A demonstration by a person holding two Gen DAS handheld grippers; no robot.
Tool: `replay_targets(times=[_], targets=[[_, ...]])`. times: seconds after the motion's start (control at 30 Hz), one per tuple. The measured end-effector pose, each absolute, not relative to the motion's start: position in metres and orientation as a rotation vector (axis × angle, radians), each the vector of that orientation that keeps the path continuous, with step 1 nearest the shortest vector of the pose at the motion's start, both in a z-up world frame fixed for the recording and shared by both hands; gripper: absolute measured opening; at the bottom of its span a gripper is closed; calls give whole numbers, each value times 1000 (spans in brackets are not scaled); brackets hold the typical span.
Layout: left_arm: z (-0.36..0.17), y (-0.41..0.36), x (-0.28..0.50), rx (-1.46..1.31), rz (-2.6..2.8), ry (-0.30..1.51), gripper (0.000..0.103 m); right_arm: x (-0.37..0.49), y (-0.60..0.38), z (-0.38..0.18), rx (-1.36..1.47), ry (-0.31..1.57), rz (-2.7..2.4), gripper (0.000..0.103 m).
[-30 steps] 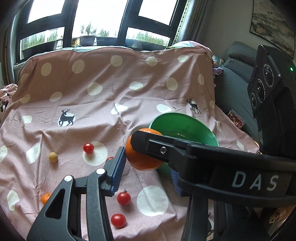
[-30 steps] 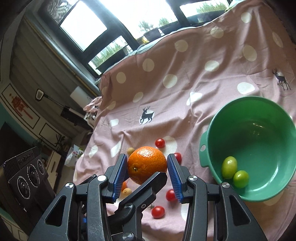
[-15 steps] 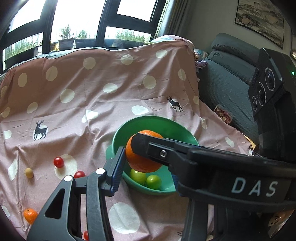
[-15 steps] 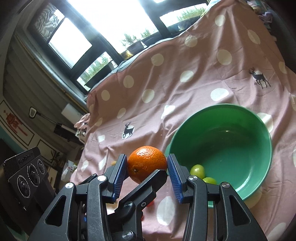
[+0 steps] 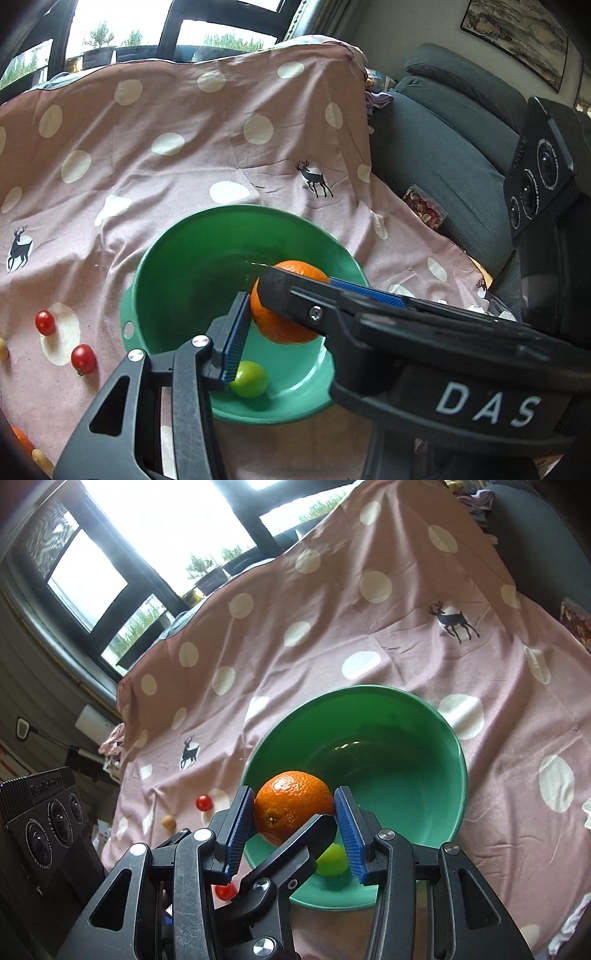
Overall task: Organize fruits
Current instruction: 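Carry the mandarin with the right tool over the green basin, then lower the mandarin into the basin and open the right tool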
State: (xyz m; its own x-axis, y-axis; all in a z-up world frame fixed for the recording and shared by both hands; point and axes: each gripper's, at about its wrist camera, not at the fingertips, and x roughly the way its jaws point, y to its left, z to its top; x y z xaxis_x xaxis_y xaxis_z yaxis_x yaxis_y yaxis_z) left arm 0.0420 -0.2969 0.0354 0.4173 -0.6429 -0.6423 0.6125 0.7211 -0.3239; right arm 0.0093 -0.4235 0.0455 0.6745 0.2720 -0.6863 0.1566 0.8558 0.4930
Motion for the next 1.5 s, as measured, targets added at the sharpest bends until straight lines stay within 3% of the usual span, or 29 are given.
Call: replay_targets(times=[1.5], targets=[[-14, -322, 65, -97, -846, 1041, 45, 32, -447, 0, 571, 1015, -74, 49]])
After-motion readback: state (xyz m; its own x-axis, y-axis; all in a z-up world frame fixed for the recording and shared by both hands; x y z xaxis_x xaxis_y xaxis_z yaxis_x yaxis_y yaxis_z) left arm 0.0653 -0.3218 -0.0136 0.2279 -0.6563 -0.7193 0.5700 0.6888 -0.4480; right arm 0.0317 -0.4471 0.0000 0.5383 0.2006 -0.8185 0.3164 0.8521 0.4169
